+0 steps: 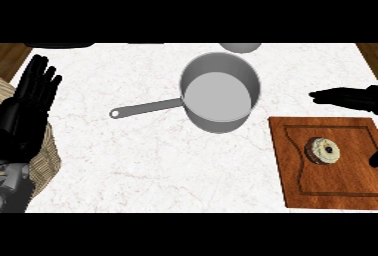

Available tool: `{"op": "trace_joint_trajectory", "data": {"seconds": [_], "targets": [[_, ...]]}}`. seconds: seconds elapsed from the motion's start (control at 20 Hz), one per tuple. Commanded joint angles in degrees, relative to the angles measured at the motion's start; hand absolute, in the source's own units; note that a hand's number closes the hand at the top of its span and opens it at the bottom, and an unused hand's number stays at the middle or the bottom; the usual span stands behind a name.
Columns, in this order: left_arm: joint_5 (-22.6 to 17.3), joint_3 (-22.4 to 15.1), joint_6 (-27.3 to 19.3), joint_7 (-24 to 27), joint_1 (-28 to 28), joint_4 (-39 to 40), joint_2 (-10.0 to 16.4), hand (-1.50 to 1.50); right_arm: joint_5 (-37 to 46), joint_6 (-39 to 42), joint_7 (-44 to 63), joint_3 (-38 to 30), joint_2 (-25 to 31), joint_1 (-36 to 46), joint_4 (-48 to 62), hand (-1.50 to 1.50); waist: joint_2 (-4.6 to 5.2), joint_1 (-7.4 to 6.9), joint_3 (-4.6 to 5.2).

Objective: Pick the cupcake from the cutting board and place it in the pot

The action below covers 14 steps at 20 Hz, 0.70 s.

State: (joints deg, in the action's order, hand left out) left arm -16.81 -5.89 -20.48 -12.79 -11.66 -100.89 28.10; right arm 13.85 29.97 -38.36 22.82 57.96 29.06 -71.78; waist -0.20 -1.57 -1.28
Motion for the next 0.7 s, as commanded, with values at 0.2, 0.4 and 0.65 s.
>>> {"op": "trace_joint_trajectory", "data": {"seconds": [0.2,0.4,0.65], "targets": [[-0.6,0.8,1.0,3.1,1.6,6.3,-3.5,0.00,3.4,3.3,-8.5,4.6,0.9,-0.6,2.9,-1.50,0.71,0.98,1.30],[0.2,1.1,1.0,0.5,1.9,3.6,-2.4,0.00,4.2,1.9,-5.2,6.5,-0.5,-1.4,1.0,-1.50,0.36,1.13,1.29],[1.3,0.1,0.7,3.6,2.0,6.2,-5.7,0.00,8.7,-2.8,-1.9,7.9,-2.1,-0.4,3.2,-1.50,0.55,1.15,1.31]]}}
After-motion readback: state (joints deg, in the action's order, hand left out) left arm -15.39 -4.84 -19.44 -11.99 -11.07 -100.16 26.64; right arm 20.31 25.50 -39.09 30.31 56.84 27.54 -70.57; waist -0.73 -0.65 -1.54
